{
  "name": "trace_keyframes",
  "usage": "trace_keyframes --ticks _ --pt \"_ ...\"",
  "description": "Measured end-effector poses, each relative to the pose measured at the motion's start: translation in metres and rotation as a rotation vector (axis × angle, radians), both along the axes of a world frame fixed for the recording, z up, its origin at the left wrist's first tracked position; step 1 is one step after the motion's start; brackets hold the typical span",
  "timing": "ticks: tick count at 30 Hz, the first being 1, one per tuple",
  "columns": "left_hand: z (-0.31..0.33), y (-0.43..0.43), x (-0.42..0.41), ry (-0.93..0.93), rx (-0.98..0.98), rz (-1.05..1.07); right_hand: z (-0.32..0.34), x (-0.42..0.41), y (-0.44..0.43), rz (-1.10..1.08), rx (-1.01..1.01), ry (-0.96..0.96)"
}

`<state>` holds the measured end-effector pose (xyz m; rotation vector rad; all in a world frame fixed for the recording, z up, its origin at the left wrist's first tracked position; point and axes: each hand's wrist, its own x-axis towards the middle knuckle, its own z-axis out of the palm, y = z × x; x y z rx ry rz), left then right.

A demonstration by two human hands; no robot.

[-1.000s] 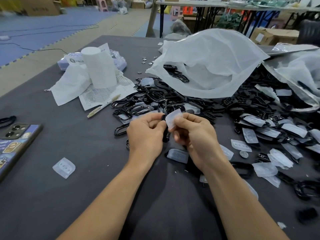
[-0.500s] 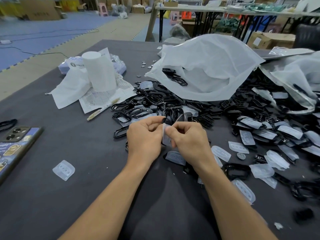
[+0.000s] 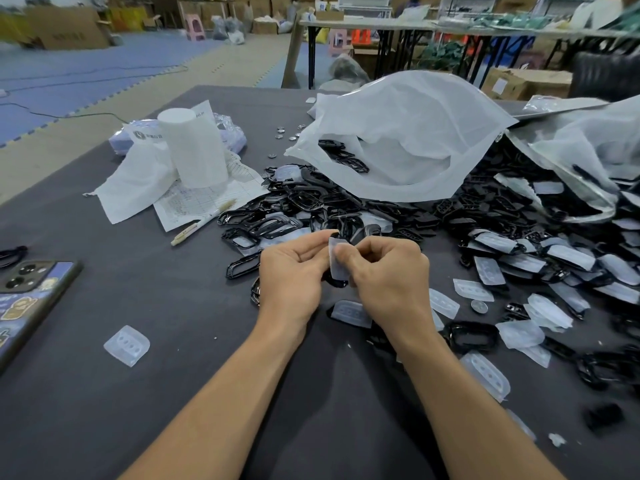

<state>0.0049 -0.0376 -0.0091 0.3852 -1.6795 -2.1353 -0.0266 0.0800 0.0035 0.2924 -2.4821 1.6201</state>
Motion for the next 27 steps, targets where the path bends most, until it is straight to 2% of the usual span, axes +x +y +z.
trace_keyframes --ticks 13,18,23,27 --pt "-0.002 0.006 0.001 -0.059 0.135 -0.003 0.000 0.000 -0.007 -0.102 0.087 0.081" --pt "0.002 0.010 0.004 -0.049 0.146 0.015 0.001 -0.001 -0.006 -0.104 0.065 0.056" --pt "0.008 0.007 0.006 -0.050 0.325 -0.019 0.001 -0.003 -0.002 -0.112 0.054 0.046" --pt "0.009 0.006 0.006 -0.045 0.258 -0.061 0.002 -0.002 0.000 -0.101 0.009 0.070"
